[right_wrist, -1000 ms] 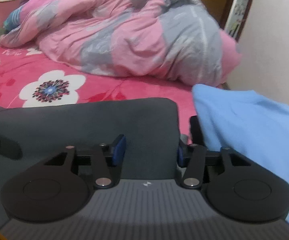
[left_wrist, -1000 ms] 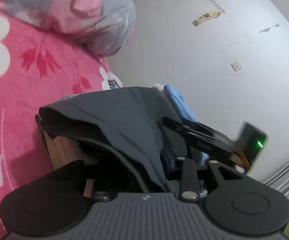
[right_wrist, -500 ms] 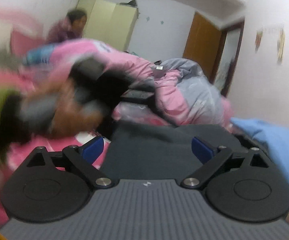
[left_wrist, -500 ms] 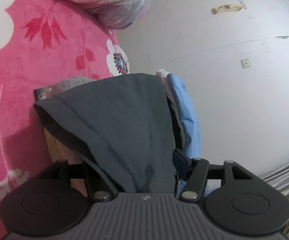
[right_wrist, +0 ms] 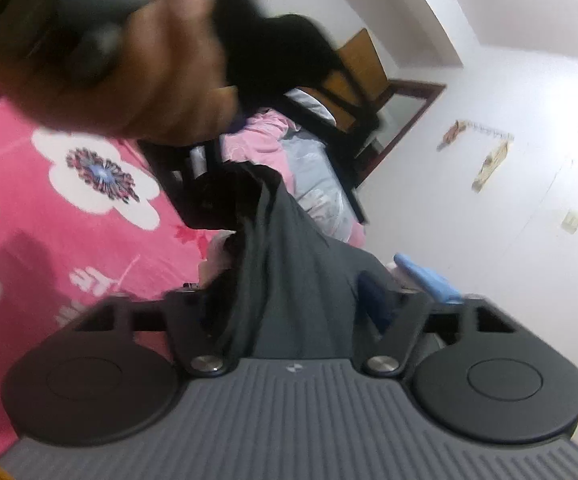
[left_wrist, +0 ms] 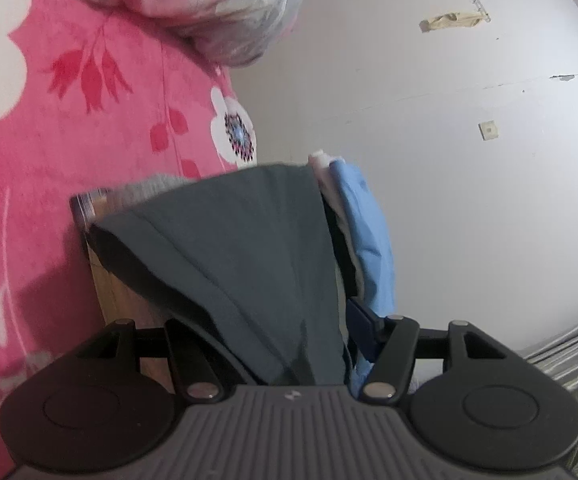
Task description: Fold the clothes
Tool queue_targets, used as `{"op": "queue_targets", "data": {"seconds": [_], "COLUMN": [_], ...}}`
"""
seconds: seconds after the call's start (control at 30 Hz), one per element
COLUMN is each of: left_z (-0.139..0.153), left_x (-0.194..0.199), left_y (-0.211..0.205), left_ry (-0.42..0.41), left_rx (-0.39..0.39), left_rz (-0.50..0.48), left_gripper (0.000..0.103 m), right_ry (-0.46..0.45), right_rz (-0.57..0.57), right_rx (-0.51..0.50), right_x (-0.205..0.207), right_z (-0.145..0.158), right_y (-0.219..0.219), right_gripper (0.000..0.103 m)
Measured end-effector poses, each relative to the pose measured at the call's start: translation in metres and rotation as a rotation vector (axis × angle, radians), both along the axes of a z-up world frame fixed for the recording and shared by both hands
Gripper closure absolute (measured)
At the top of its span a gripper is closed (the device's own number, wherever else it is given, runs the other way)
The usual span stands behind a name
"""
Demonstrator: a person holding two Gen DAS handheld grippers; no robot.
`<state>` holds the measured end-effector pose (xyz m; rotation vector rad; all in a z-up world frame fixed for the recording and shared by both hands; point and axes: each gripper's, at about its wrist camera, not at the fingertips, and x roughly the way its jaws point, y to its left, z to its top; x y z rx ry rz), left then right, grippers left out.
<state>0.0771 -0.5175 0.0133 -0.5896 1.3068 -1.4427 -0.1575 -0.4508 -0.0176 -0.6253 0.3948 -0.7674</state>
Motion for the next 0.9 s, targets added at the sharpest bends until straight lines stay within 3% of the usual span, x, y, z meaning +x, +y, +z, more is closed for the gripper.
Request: {"op": "queue_targets", "data": {"seconds": [0.1, 0.2, 0.37, 0.5, 0.57, 0.63, 0.73, 0.8, 0.9], "left_z": [0.002, 0.009, 0.014, -0.003, -0.014, -0.019, -0.012, -0.004, 0.017], "left_x": [0.002, 0.0, -0.009, -0.009, -0.004, 0.001, 0.006, 0.008, 0.007], "left_y": [-0.001, -0.008, -0.015, -0.012, -0.009, -0.004, 0.01, 0.023, 0.046], "left_ry": [-0.032, -0.107, -0.239, -0.3, -0.3, -0.297, -0.369, -0.437, -0.559], "left_rx": [-0.013, -0.047, -0.093, -0.017, 0.02, 0.024, 0.02, 0.017, 0.0], "left_rz": [0.01, 0.003, -0.025, -0.016, -0.015, -0.018, 0.028, 0.086, 0.215], "left_gripper": [0.044, 0.064, 0.065, 0.065, 0.058, 0.048, 0.03, 0.028, 0.026], "right_ry": [-0.004, 0.05, 0.205, 0.309, 0.359, 0.342, 0.258, 0.195, 0.076], "right_rz": [0.017, 0.05, 0.127, 0.186, 0.215, 0.199, 0.163, 0.158, 0.187], "right_rx": [0.001, -0.064, -0.258, -0.24, -0.219, -0.226, -0.184, -0.12, 0.06], "right_x": [-0.009, -0.016, -0.031, -0.038, -0.042, -0.046, -0.06, -0.076, -0.112], "right_z": [0.011, 0.021, 0.033, 0.01, -0.004, -0.014, -0.008, 0.003, 0.029], "right_y": [-0.005, -0.008, -0.011, -0.005, -0.002, 0.004, 0.009, 0.009, 0.002], "right_gripper": [0.068, 0.078, 0.085, 0.085, 0.084, 0.08, 0.064, 0.04, 0.028]}}
